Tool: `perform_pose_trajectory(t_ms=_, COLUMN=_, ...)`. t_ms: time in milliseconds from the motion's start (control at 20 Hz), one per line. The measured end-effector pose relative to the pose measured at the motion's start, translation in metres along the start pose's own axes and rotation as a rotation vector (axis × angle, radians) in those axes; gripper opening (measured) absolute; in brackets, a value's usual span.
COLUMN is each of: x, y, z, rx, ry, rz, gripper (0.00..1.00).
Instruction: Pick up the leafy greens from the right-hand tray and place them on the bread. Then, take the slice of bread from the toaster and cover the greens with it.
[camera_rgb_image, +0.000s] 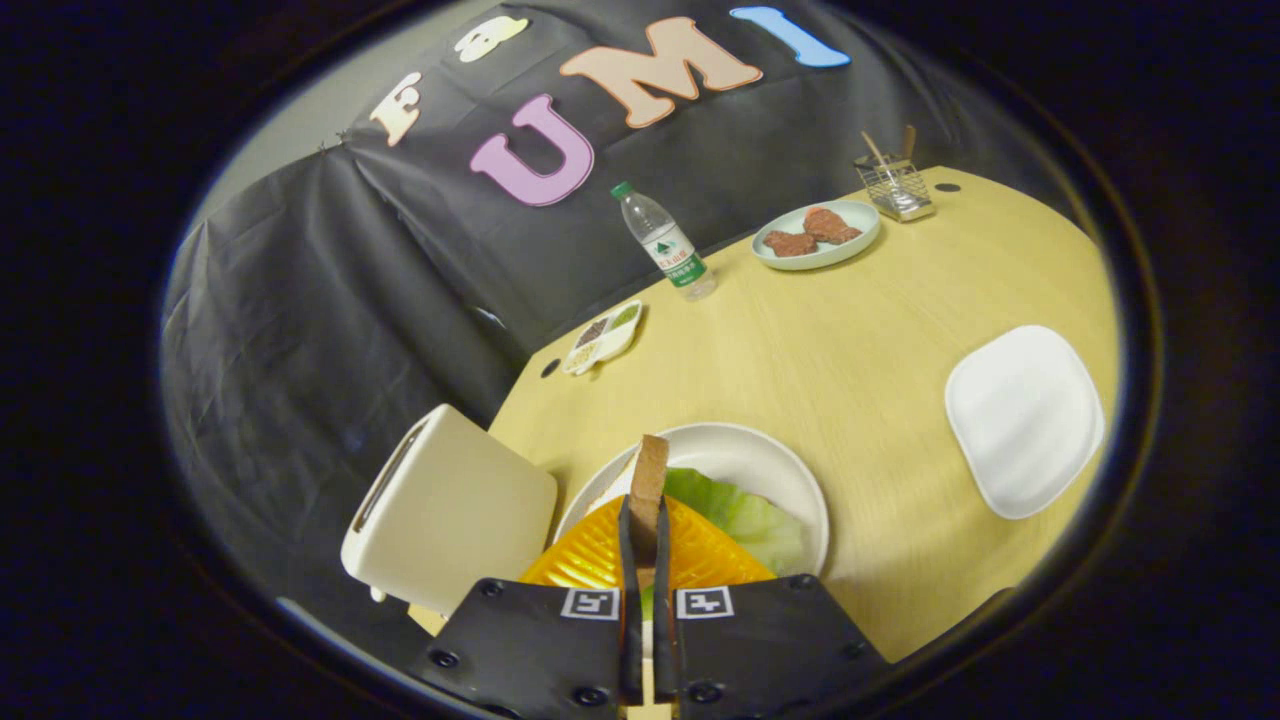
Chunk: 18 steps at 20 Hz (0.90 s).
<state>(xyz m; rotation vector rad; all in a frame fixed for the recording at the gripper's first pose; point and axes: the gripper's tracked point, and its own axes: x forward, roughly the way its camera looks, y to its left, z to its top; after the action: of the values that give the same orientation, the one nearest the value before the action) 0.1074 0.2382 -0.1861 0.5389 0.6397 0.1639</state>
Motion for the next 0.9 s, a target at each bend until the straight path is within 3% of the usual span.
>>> perform_pose_trajectory(t_ms=250, x=0.001, y=-0.018, z=-0.009, rx=-0.088, ry=0.011, rz=-0.078, gripper=0.13)
perform_pose_trajectory(t_ms=450, x=0.001, y=-0.031, z=-0.014, rx=-0.213, ry=0.014, rz=-0.159, gripper=0.26)
perform_pose_trajectory(t_ms=650, x=-0.005, y=-0.036, z=-0.007, rx=-0.290, ry=-0.013, rz=-0.211, gripper=0.53)
perform_pose_trajectory(t_ms=900, x=-0.021, y=-0.031, z=0.018, rx=-0.263, ry=-0.087, rz=-0.190, gripper=0.87)
